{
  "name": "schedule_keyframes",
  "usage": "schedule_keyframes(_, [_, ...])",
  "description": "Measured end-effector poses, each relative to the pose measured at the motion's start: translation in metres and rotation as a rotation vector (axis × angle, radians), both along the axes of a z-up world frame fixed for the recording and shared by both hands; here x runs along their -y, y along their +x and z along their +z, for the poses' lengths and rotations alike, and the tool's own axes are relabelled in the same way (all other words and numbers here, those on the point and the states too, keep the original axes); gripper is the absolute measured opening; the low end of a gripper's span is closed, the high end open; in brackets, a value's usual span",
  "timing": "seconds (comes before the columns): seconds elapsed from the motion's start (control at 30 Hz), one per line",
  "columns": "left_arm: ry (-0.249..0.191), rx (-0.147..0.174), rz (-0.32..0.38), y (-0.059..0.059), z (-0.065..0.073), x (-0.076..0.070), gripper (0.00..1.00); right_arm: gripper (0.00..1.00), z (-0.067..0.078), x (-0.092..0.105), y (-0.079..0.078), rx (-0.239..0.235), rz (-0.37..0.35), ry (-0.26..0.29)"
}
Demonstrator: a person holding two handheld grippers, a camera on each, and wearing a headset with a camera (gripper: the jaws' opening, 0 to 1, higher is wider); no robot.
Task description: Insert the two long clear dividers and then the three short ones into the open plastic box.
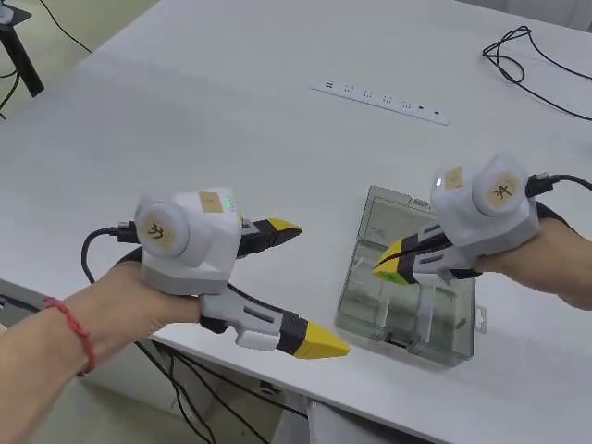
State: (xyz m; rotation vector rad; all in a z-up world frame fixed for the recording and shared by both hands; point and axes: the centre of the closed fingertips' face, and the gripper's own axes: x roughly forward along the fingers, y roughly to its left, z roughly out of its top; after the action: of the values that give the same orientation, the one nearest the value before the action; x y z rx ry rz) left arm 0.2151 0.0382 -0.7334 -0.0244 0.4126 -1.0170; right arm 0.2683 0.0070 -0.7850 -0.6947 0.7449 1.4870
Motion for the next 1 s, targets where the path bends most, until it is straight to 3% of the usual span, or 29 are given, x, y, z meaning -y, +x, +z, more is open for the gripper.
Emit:
schedule_keyframes(0.37, [0.004,-0.004,-0.005,0.001,-0.002,-0.001,1.00,0.02,-0.011,-0.001,0.001,-0.022,-0.003,-0.026])
schedule_keyframes(0.5, [0.004,-0.007,-0.005,0.002,-0.003,0.000,1.00,0.02,-0.024,-0.002,0.003,-0.028,-0.002,-0.046])
schedule_keyframes(0.57, [0.004,-0.009,-0.005,0.002,-0.004,0.000,1.00,0.02,-0.021,-0.002,0.003,-0.032,-0.004,-0.050])
schedule_keyframes(1.0, [0.003,-0.006,-0.006,0.005,-0.005,0.002,1.00,0.02,-0.031,0.000,-0.001,-0.009,0.027,-0.110])
